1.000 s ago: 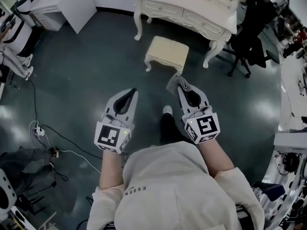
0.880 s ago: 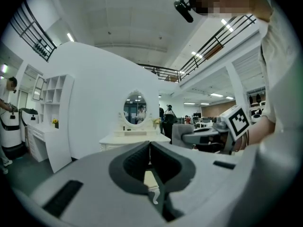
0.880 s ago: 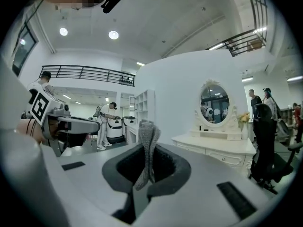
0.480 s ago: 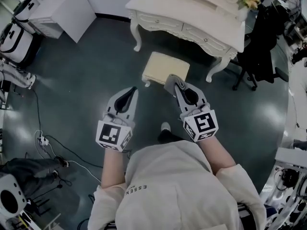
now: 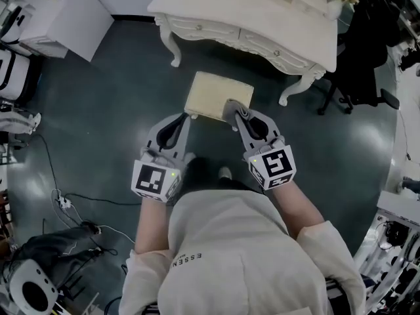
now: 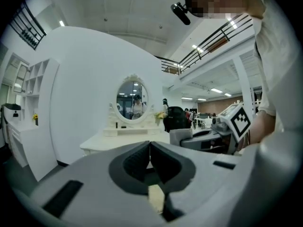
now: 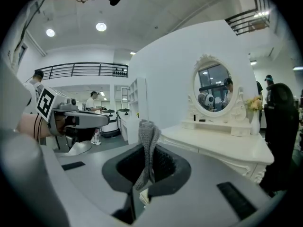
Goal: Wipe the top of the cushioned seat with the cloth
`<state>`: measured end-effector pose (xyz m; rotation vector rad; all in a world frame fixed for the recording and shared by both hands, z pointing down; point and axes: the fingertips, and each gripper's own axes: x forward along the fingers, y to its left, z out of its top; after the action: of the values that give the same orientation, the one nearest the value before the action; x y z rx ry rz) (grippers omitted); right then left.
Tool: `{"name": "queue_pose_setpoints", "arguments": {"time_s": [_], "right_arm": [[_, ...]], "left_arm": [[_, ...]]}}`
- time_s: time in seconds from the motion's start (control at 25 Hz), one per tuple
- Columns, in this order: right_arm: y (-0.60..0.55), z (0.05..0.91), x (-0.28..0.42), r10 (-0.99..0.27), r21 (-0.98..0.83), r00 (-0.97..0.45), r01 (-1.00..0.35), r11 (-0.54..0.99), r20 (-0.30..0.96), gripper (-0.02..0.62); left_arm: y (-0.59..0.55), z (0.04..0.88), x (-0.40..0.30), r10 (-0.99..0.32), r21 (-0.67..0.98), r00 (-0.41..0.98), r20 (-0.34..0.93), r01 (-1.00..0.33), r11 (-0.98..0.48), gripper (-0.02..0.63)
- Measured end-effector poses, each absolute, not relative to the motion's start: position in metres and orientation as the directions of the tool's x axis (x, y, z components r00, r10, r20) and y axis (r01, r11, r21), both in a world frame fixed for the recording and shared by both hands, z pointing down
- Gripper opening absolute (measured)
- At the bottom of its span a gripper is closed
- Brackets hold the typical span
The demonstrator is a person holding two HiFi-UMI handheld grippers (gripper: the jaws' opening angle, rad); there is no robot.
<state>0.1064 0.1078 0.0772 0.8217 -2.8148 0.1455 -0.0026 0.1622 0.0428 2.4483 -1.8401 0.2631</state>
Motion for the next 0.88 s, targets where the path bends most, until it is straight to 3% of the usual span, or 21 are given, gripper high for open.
{"name": "queue_pose_setpoints", "arguments": {"time_s": [0.52, 0.88], "right_arm": [[-0.013, 0.163, 0.02, -0.6, -0.109, -0.7, -0.681, 0.724, 0.387, 0.028], [-0.091, 0.262, -0.043, -0.576, -0.122, -0.634, -0.72, 0.683, 0.517, 0.028]], "left_arm": [[0.006, 0.127, -0.089, -0.845, 0.099, 0.485, 0.224, -0.874, -0.475, 0.003], [-0.074, 0.225, -0.145, -0.778, 0.182, 0.541, 0.319, -0.841, -0.51, 0.003]]}}
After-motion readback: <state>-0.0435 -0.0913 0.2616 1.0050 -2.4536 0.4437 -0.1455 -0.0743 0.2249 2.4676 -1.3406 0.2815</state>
